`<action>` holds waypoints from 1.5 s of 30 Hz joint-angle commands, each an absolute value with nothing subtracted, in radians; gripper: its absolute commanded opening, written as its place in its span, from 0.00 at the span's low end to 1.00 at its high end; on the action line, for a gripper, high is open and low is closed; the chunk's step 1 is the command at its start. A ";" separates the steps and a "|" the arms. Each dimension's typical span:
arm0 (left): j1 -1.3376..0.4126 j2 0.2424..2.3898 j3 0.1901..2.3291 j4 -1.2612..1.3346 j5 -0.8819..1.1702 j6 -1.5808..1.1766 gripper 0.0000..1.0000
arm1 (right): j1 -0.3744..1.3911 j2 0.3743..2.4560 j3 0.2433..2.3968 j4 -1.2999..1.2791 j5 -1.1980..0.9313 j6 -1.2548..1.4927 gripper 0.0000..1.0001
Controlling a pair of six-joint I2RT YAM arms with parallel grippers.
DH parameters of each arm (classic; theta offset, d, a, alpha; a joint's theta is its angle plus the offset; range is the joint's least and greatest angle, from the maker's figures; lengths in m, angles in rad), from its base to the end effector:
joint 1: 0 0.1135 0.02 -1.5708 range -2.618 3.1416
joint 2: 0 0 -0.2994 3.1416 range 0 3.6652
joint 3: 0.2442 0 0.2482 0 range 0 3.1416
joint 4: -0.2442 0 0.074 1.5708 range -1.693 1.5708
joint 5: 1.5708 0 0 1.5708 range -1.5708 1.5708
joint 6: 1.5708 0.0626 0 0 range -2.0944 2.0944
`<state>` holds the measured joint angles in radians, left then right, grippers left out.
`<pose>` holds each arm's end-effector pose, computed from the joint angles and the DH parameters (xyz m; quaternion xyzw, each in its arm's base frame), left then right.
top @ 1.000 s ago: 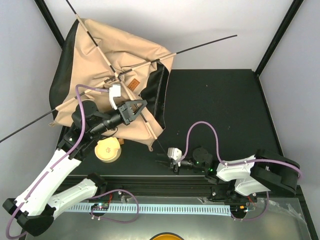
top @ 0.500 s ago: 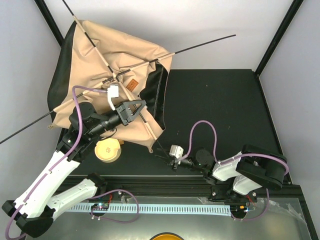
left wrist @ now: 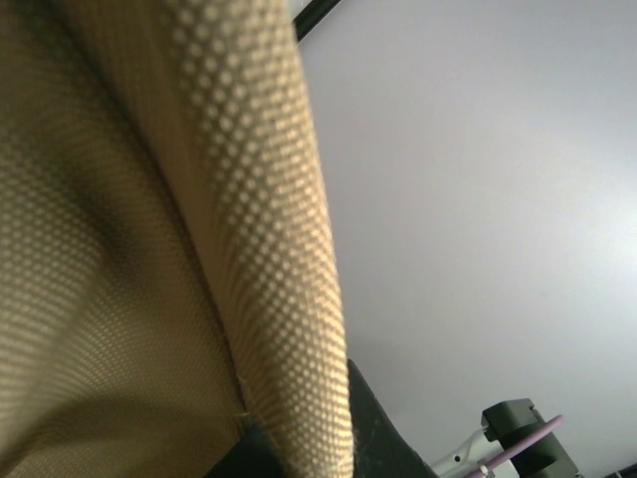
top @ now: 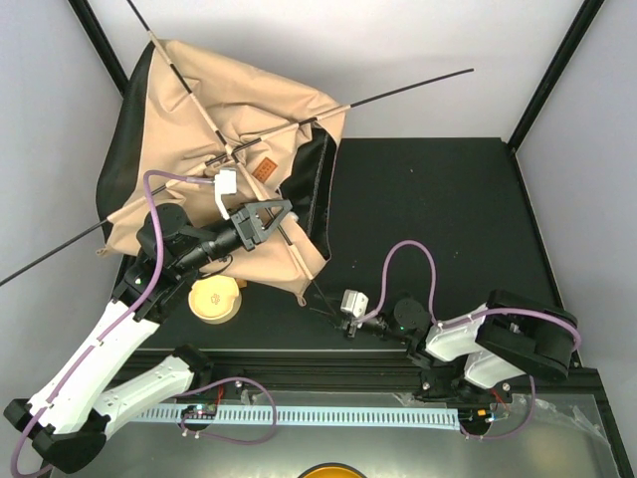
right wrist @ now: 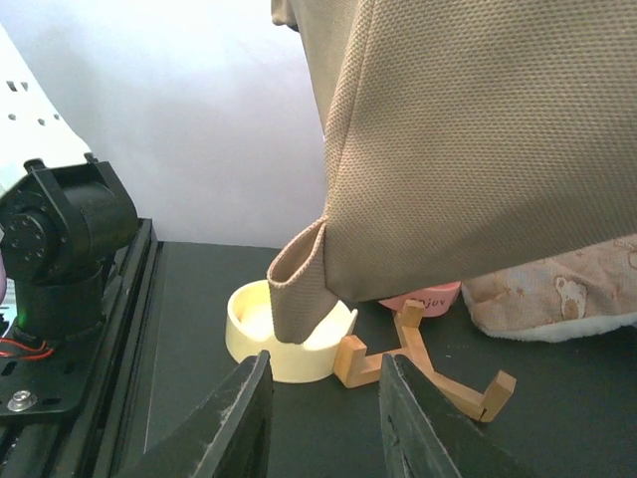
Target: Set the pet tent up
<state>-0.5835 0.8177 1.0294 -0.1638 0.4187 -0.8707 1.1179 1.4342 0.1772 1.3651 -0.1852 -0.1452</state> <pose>0.1271 -0.1144 0.4475 0.0523 0.6895 -0.5778 0.4337 0.0970 0.2257 0.2142 -0.4482 0.4961 0.4010 0.6263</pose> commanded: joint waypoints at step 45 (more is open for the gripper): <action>-0.578 0.801 1.070 -0.075 0.457 -0.864 0.02 | 1.126 1.511 0.297 1.363 -0.236 -0.218 0.21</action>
